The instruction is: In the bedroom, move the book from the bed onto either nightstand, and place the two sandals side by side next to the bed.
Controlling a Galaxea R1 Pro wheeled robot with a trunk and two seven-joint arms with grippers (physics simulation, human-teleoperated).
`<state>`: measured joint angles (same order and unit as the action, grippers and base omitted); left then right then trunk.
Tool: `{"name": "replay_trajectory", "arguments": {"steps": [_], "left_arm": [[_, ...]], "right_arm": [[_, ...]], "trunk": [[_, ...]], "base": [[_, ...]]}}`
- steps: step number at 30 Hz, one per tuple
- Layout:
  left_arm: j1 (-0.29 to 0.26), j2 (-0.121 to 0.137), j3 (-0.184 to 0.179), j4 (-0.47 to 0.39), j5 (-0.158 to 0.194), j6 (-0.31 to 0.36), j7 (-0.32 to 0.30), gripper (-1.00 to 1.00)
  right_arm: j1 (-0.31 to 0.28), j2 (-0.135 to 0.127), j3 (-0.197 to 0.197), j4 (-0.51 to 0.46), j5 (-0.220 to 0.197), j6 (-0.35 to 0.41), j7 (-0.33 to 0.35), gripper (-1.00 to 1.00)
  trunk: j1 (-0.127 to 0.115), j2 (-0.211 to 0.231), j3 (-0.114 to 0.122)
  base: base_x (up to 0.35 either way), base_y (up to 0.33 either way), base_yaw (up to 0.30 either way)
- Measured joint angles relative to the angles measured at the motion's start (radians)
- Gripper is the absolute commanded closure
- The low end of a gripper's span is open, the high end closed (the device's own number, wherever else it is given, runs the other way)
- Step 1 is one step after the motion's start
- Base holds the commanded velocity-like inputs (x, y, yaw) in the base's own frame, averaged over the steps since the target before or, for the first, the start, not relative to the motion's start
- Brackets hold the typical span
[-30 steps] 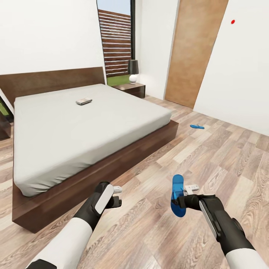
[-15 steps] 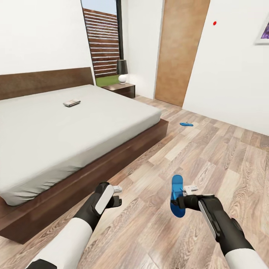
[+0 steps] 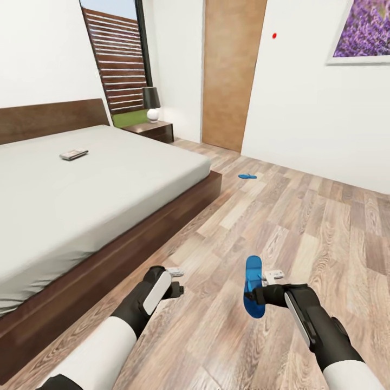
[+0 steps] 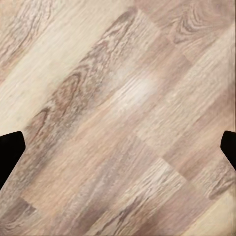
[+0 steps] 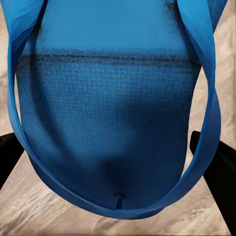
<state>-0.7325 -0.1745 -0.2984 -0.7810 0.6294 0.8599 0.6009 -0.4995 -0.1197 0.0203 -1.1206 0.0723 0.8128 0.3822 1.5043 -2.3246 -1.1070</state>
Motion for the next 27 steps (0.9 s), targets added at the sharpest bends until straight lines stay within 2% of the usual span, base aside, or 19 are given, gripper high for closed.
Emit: {"name": "replay_trajectory", "arguments": {"steps": [5, 11, 27], "left_arm": [[0.000, 0.000, -0.031, 0.000, -0.001, -0.014, -0.012, -1.00], [0.000, 0.000, -0.041, 0.000, -0.001, -0.018, -0.016, -1.00], [0.000, 0.000, -0.045, 0.000, -0.001, -0.019, -0.016, -1.00]], "right_arm": [[0.000, 0.010, 0.014, 0.011, -0.001, 0.002, 0.000, 1.00], [0.000, 0.016, 0.035, 0.019, 0.002, 0.002, -0.001, 1.00], [0.000, 0.018, 0.045, 0.023, 0.002, -0.004, -0.001, 1.00]], "trunk": [[0.000, 0.000, 0.000], [0.000, 0.000, 0.000], [0.000, 0.000, 0.000]], "base": [[0.000, 0.000, -0.293], [0.000, 0.000, -0.215], [0.000, 0.000, -0.046]]}}
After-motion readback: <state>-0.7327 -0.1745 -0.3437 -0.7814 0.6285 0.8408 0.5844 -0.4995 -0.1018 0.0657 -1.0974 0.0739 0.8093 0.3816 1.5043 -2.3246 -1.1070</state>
